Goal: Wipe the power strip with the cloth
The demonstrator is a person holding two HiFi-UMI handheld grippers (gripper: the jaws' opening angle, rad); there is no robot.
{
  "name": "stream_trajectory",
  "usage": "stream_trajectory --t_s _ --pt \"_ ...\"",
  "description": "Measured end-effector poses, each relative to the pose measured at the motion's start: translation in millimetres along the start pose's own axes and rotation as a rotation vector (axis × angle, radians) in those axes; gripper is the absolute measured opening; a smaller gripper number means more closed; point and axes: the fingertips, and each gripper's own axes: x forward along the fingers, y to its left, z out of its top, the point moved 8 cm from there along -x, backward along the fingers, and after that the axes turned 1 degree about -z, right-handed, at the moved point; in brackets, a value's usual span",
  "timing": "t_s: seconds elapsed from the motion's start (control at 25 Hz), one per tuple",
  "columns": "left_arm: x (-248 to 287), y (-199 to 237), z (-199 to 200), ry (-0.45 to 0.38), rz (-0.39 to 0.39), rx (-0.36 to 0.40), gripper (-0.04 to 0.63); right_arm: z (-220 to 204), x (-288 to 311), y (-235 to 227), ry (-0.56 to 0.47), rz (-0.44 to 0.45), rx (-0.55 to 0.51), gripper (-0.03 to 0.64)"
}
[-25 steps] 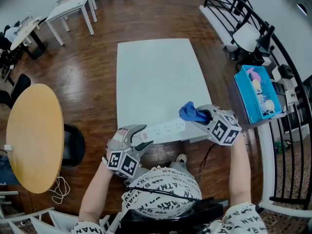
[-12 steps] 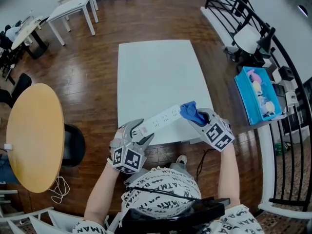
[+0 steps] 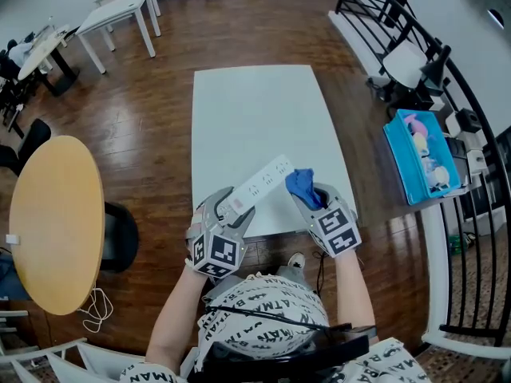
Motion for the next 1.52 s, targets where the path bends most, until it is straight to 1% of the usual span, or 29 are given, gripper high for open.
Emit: stream_trajectory --t_s 0.12,0.28,0.48,0.64,0.76,0.88,1.08,1.16,1.24,1.32,1.44,1.52 --pt "3.7 1.2 0.2 0.0 0.015 -0.019 0.282 3.6 7.5 21.0 -0.005 0.036 0.031 0.137" --pt "6.0 3.7 -1.8 0.004 0.025 -0.031 0.282 11.1 14.9 50.3 -0.002 0.104 0.006 0.137" --pt "7.9 4.8 -2.8 0.006 0.018 -0.033 0.282 18.7 17.5 78.5 0.005 0.174 -0.031 0.137" --pt "5.3 4.8 -10.7 0.008 -0.006 -0.036 0.282 15.0 18.8 85.0 0.013 0.193 -0.022 0.137" --pt "5.9 5.5 -22.7 0.011 -0.033 -0.048 0.282 5.5 17.7 81.3 0.024 0.177 0.011 0.137" --pt "16.1 4.1 -44.6 0.046 -0.099 -0.063 0.282 -19.1 8.9 63.9 0.047 0.127 0.081 0.137" --pt "43.8 -12.8 -86.7 0.134 -0.258 -0.03 0.281 -60.6 -24.0 26.5 0.089 0.017 0.217 0.137" --pt "56.3 -24.0 -102.2 0.157 -0.327 -0.021 0.282 -76.3 -37.3 12.6 0.102 -0.027 0.26 0.137" --pt "67.2 -34.6 -113.2 0.164 -0.393 -0.018 0.282 -90.4 -48.3 3.8 0.119 -0.062 0.289 0.137" --pt "77.9 -41.1 -119.7 0.17 -0.441 -0.016 0.282 -99.3 -55.3 -0.4 0.131 -0.084 0.309 0.137" --pt "94.4 -41.6 -125.1 0.185 -0.489 -0.019 0.281 -106.4 -59.3 -1.9 0.136 -0.101 0.326 0.137" --pt "102.1 -39.0 -126.0 0.195 -0.517 -0.006 0.282 -107.8 -58.4 0.0 0.136 -0.105 0.331 0.137"
